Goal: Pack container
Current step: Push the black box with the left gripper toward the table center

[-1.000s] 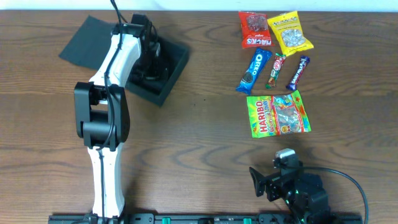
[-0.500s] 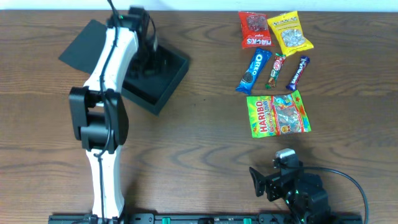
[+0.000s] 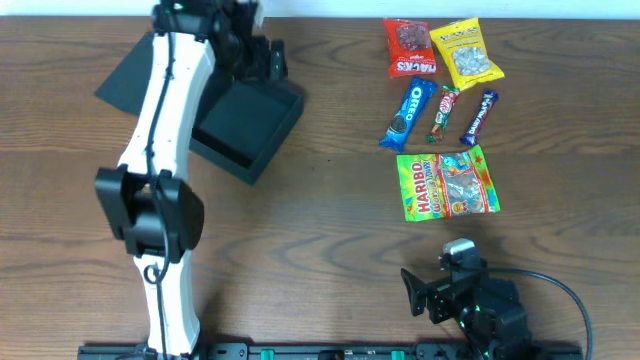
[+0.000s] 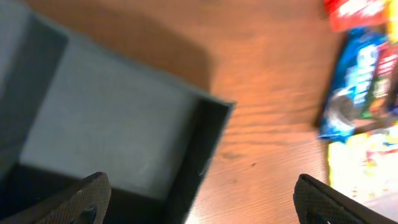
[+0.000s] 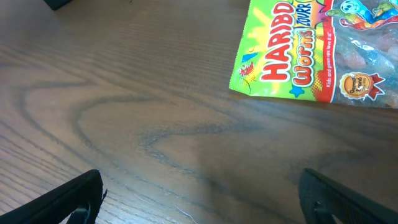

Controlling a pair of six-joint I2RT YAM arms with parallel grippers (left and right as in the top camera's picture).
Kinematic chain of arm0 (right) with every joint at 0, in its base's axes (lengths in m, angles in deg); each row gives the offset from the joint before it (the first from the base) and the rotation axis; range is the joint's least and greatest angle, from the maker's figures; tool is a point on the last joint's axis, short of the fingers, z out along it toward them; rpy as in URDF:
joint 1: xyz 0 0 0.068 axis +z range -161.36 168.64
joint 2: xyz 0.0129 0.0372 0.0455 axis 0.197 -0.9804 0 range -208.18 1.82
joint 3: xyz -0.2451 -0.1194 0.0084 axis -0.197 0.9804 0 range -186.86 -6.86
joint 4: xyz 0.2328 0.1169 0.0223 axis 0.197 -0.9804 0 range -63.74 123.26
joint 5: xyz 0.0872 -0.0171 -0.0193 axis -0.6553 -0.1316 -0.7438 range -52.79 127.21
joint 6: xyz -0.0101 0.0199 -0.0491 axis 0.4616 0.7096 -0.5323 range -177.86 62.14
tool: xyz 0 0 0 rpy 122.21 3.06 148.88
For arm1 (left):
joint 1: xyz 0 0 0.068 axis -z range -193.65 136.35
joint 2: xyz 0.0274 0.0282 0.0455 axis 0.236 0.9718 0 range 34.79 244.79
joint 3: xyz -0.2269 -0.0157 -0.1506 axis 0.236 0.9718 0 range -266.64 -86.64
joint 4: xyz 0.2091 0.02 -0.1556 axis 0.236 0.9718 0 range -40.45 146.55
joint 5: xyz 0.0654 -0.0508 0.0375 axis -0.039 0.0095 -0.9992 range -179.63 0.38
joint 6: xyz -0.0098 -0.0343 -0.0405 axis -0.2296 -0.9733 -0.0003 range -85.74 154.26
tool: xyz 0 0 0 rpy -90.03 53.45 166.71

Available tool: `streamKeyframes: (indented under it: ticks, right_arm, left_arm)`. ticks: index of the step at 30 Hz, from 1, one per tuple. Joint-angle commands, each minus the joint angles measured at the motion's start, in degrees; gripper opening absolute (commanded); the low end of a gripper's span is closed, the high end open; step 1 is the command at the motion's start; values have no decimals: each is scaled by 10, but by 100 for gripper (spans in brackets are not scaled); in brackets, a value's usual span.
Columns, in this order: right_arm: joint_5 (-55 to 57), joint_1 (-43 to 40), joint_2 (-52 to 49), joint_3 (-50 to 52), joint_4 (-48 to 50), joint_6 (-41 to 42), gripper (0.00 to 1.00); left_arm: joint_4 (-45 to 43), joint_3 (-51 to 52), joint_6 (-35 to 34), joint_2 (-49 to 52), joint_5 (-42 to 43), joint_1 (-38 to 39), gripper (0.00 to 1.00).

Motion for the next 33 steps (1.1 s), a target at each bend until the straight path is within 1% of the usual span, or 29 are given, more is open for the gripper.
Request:
streamKeyframes:
  ticks: [1, 3, 4, 12, 14, 17, 18, 21, 23, 24, 26, 28, 29, 31, 33]
  right_arm:
    - [-2, 3, 3, 3, -1, -6, 99]
    - [-2, 3, 3, 3, -1, -6, 99]
    - [-2, 3, 3, 3, -1, -6, 99]
    - [-2, 3, 3, 3, -1, -6, 99]
    - [-2, 3, 3, 3, -1, -6, 99]
    - [-2, 3, 3, 3, -1, -6, 99]
    - [-2, 3, 3, 3, -1, -6, 99]
    - [-2, 3, 3, 3, -1, -6, 99]
    - [-2, 3, 3, 3, -1, -5, 99]
    - [-2, 3, 3, 3, -1, -6, 99]
    - [-2, 3, 3, 3, -1, -5, 99]
    - [-2, 3, 3, 3, -1, -6, 99]
    - [-2, 3, 3, 3, -1, -6, 99]
    - [-2, 3, 3, 3, -1, -6, 99]
    - [-2, 3, 3, 3, -1, -6, 99]
  left_arm:
    - [5, 23, 0, 12, -56, 15, 100]
    - [5, 40, 0, 15, -95, 33, 100]
    - [6, 44, 0, 16, -105, 39, 95]
    - [-4, 102, 2, 19, -239, 105, 96]
    - [-15, 120, 2, 20, -256, 110, 98]
    - [-40, 152, -1, 20, -256, 111, 97]
    - [-48, 161, -4, 20, -256, 110, 93]
    - [-70, 181, -4, 20, -245, 109, 69]
    - [-82, 191, -4, 20, -226, 109, 59]
    - [-87, 195, -4, 20, -218, 109, 51]
    - [-92, 201, -4, 20, -213, 109, 40]
    - [-94, 203, -2, 20, -213, 109, 27]
    - [-94, 203, 3, 20, -213, 109, 21]
    - [-94, 203, 24, 20, -212, 110, 6]
    - [-93, 203, 61, 20, -211, 110, 6]
